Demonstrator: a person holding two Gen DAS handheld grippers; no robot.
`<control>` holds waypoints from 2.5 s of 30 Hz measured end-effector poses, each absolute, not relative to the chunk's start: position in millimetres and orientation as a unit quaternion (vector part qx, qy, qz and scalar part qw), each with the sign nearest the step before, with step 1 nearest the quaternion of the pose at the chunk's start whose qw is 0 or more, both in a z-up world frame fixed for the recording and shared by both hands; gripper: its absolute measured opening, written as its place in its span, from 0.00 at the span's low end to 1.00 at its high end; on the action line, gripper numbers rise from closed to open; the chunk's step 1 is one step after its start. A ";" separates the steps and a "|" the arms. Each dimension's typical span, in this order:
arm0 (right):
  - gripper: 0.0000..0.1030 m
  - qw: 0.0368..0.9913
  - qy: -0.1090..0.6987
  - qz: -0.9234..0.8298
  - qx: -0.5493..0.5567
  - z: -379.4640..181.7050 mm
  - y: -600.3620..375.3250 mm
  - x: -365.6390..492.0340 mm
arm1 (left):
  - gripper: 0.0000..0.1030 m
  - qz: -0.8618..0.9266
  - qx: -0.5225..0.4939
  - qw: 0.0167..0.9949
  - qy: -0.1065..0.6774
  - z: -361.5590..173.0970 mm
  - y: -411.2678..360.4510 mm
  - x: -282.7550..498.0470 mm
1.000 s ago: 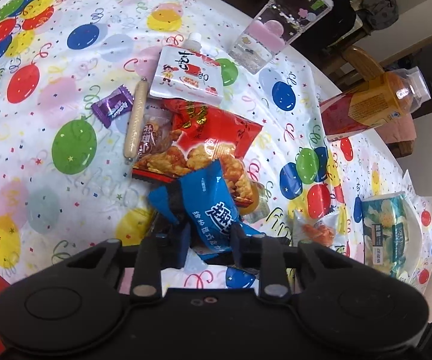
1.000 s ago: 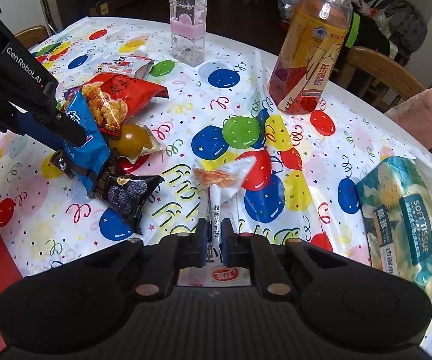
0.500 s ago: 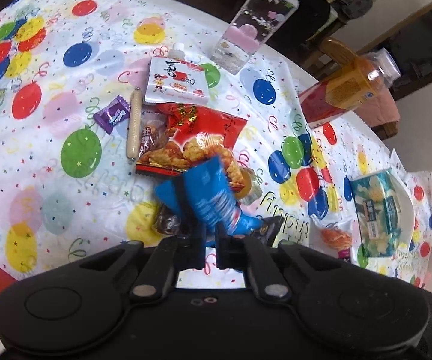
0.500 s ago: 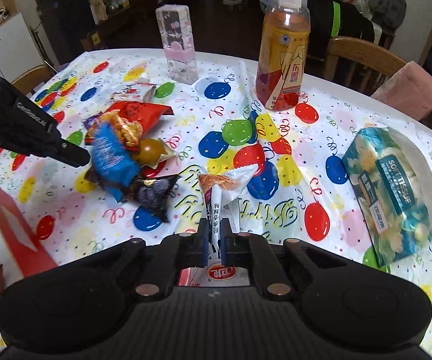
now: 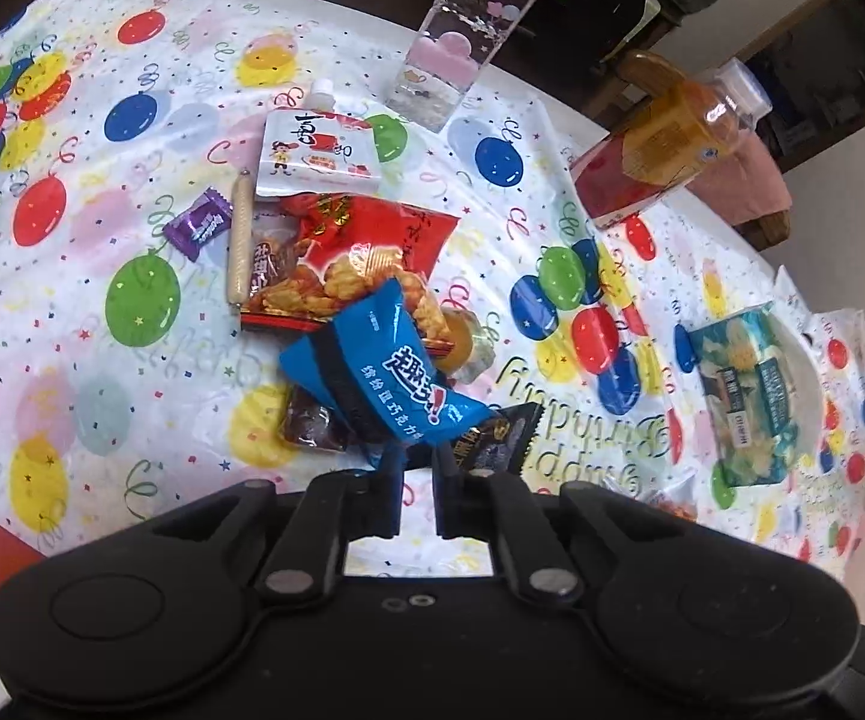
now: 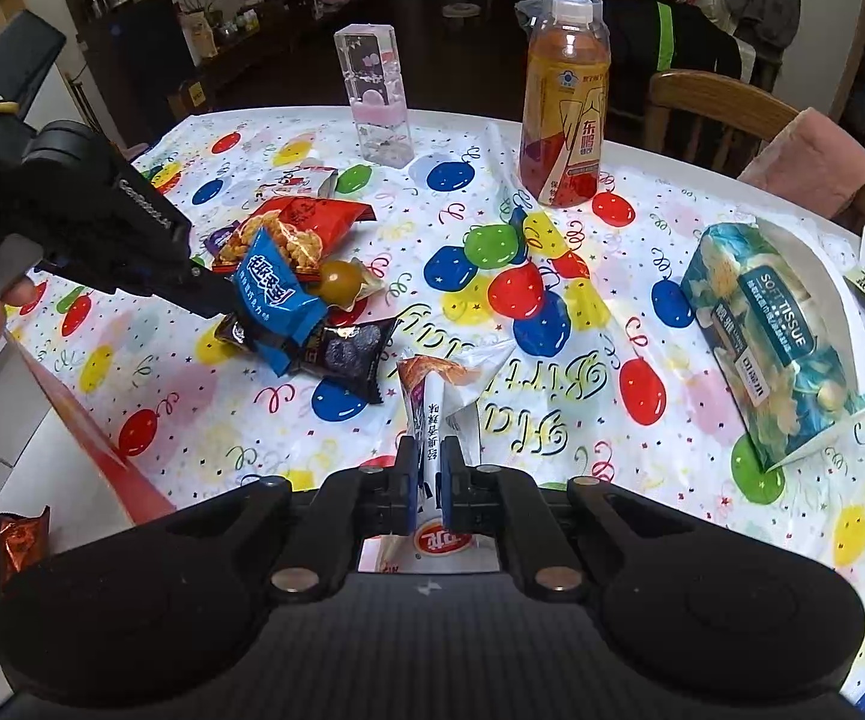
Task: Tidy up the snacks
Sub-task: 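Grasp the blue snack packet with the left tool while the right tool grasps the white stick packet, then carry the blue packet with the left tool while the right tool carries the white packet to the box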
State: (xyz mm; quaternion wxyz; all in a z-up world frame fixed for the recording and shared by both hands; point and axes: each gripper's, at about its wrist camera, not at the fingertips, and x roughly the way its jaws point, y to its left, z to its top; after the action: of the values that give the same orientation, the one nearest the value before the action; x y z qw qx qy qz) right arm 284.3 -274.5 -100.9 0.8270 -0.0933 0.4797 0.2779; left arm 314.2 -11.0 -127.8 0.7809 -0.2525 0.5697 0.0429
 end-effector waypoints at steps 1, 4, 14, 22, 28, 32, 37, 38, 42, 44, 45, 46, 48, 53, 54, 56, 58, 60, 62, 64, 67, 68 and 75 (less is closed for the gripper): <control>0.07 0.827 0.480 0.278 -0.092 -101.5 -275.3 283.8 | 0.06 0.044 -0.249 0.782 0.570 -128.2 -11.8 314.6; 0.07 0.826 0.480 0.280 -0.089 -103.4 -278.2 283.5 | 0.11 0.055 -0.237 0.785 0.569 -128.5 -13.8 316.8; 0.07 0.822 0.484 0.287 -0.085 -111.2 -285.7 292.4 | 0.59 0.087 -0.242 0.783 0.566 -138.1 -9.4 328.1; 0.07 0.817 0.493 0.289 -0.077 -121.7 -289.8 299.7 | 0.81 0.125 -0.217 0.788 0.563 -148.7 -12.1 341.0; 0.07 0.816 0.497 0.285 -0.074 -126.9 -294.5 301.5 | 0.59 0.129 -0.221 0.781 0.570 -159.6 -11.0 346.6; 0.07 0.816 0.498 0.284 -0.077 -128.2 -295.4 301.5 | 0.52 0.124 -0.224 0.783 0.567 -159.6 -9.3 348.2; 0.07 0.817 0.497 0.283 -0.077 -127.8 -295.5 300.4 | 0.43 0.116 -0.218 0.789 0.563 -156.0 -9.3 346.5; 0.07 0.817 0.497 0.283 -0.077 -127.1 -295.2 299.8 | 0.42 0.114 -0.219 0.789 0.563 -155.3 -8.4 345.8; 0.07 0.819 0.494 0.282 -0.078 -122.7 -294.4 294.9 | 0.38 0.106 -0.224 0.792 0.558 -150.3 -4.5 340.5; 0.07 0.820 0.493 0.281 -0.076 -119.0 -294.4 291.5 | 0.38 0.101 -0.224 0.795 0.555 -146.7 -3.1 336.8; 0.07 0.821 0.492 0.280 -0.076 -117.0 -294.5 289.6 | 0.38 0.099 -0.224 0.796 0.553 -144.4 -2.2 334.9; 0.07 0.822 0.490 0.279 -0.076 -115.0 -294.3 287.7 | 0.38 0.096 -0.225 0.798 0.551 -142.2 -1.2 332.9; 0.07 0.825 0.488 0.276 -0.075 -110.3 -294.5 283.1 | 0.38 0.089 -0.227 0.800 0.548 -136.9 0.4 327.9; 0.07 0.832 0.479 0.269 -0.072 -94.5 -293.8 267.6 | 0.37 0.067 -0.219 0.808 0.542 -120.7 1.8 313.6; 0.07 0.834 0.478 0.267 -0.071 -91.1 -293.2 264.2 | 0.37 0.061 -0.218 0.809 0.542 -117.3 2.5 310.5; 0.07 0.837 0.476 0.262 -0.069 -84.1 -291.6 257.0 | 0.37 0.049 -0.213 0.811 0.542 -110.8 3.6 303.9; 0.07 0.840 0.473 0.258 -0.068 -76.6 -288.8 248.0 | 0.37 0.033 -0.209 0.814 0.541 -104.1 4.9 296.5; 0.07 0.843 0.471 0.252 -0.067 -68.9 -284.9 238.4 | 0.37 0.016 -0.207 0.815 0.541 -97.6 6.1 288.5; 0.07 0.846 0.468 0.249 -0.064 -60.9 -280.8 228.3 | 0.37 -0.001 -0.204 0.816 0.540 -90.8 7.3 280.2; 0.07 0.848 0.466 0.247 -0.060 -53.3 -275.8 218.3 | 0.37 -0.019 -0.201 0.818 0.539 -83.4 8.6 271.7; 0.07 0.850 0.463 0.246 -0.053 -43.5 -267.6 204.1 | 0.37 -0.043 -0.197 0.820 0.535 -71.9 12.1 258.5; 0.07 0.851 0.462 0.244 -0.051 -40.7 -264.6 199.4 | 0.37 -0.051 -0.196 0.821 0.534 -68.2 13.5 253.7; 0.07 0.857 0.452 0.245 -0.035 -25.6 -238.8 169.6 | 0.36 -0.094 -0.181 0.823 0.530 -48.4 25.7 224.5</control>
State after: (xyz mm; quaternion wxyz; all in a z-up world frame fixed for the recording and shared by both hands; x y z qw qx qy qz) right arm 169.6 -238.8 -25.6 0.8570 -0.0349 0.4520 0.2450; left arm 224.5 25.7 -48.4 0.8232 -0.1807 0.5300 -0.0937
